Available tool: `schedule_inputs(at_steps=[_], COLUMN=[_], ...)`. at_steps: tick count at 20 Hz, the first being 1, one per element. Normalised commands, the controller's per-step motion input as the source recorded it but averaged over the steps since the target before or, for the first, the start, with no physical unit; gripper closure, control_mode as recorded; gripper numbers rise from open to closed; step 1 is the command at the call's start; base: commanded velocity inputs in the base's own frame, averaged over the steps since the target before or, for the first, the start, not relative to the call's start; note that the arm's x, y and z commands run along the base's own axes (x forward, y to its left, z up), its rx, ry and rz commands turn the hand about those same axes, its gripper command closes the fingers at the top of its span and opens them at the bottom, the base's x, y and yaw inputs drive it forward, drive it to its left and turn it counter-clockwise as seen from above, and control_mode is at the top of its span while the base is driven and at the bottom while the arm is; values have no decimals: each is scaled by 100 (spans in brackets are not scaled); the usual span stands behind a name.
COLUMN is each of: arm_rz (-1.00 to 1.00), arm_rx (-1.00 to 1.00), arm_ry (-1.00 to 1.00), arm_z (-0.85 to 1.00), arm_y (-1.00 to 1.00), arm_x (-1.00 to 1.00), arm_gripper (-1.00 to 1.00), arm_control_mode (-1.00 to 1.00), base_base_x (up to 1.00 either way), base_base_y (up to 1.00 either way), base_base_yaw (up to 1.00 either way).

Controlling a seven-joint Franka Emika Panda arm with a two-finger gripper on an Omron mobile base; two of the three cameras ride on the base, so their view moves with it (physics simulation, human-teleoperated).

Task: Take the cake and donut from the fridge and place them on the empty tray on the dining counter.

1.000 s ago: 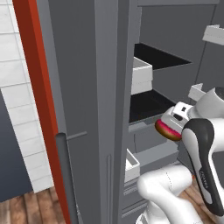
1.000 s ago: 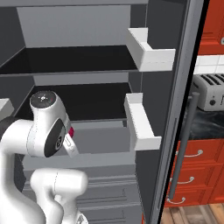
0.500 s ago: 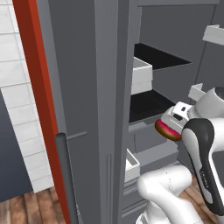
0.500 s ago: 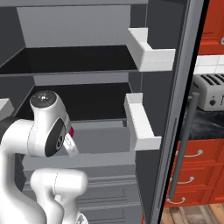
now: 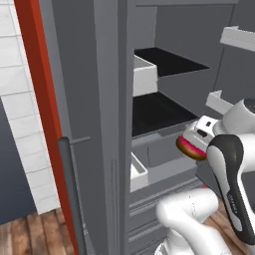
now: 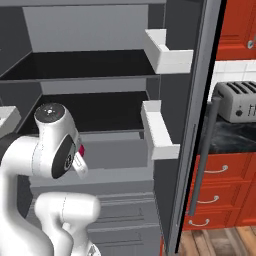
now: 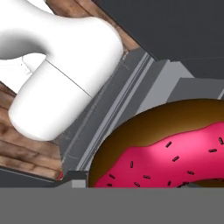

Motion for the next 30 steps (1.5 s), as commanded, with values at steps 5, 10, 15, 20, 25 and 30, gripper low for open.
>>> schedule_inputs(at_steps=[5, 10, 15, 20, 25, 30], arm_rz=[0, 0, 0, 0, 0, 0], arm_rx=[0, 0, 0, 0, 0, 0], arm_ry=[0, 0, 0, 0, 0, 0], arm_z=[0, 0, 0, 0, 0, 0], arm_y=[0, 0, 0, 0, 0, 0], arm_x=[0, 0, 0, 0, 0, 0], arm_gripper=[100, 100, 100, 100, 100, 100], arm_control_mode=[100, 100, 100, 100, 100, 100], base_base_x=[-48, -34, -34, -48, -50, -32], base_base_y=[0, 0, 0, 0, -5, -18], base_base_yaw=[-7, -23, -30, -38, -37, -35])
